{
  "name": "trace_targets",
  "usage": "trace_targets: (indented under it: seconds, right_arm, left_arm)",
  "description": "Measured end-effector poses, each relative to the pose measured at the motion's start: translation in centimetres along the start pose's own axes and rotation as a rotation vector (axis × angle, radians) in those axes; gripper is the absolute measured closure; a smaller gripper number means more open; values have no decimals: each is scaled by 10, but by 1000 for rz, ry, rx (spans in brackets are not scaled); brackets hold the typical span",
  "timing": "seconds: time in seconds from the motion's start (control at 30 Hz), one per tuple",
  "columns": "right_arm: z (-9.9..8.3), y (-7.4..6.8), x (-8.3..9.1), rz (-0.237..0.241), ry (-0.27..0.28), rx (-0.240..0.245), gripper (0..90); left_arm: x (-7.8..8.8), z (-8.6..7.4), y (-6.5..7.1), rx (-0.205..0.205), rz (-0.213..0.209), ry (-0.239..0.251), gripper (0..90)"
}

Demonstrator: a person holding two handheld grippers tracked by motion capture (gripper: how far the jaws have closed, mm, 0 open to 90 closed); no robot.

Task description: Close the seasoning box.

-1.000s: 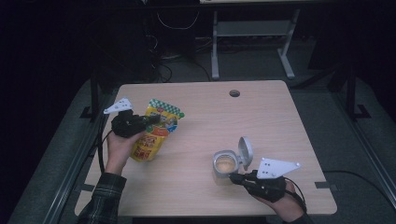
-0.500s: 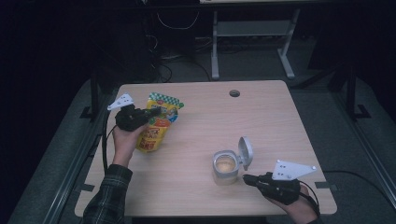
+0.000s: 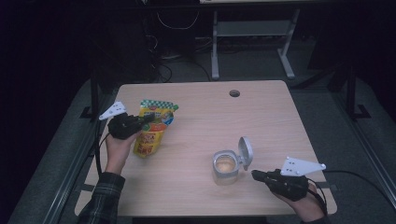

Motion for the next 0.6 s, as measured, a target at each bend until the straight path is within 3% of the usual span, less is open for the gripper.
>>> trace_targets:
  seconds: [0.6]
  right_arm:
    - [0, 30, 4, -72, 6, -40, 889]
  left_arm:
    - [44, -33, 5, 12, 33, 20, 853]
Point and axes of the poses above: each handheld gripper's, and its own axes: x roughly backward along the jaws, z roughly out of its top, y roughly to its right, the point moved 1 cm from there along -x, roughly forward along the jaws, and after that the axes turned 13 degrees about x, right-handed, at the moved point
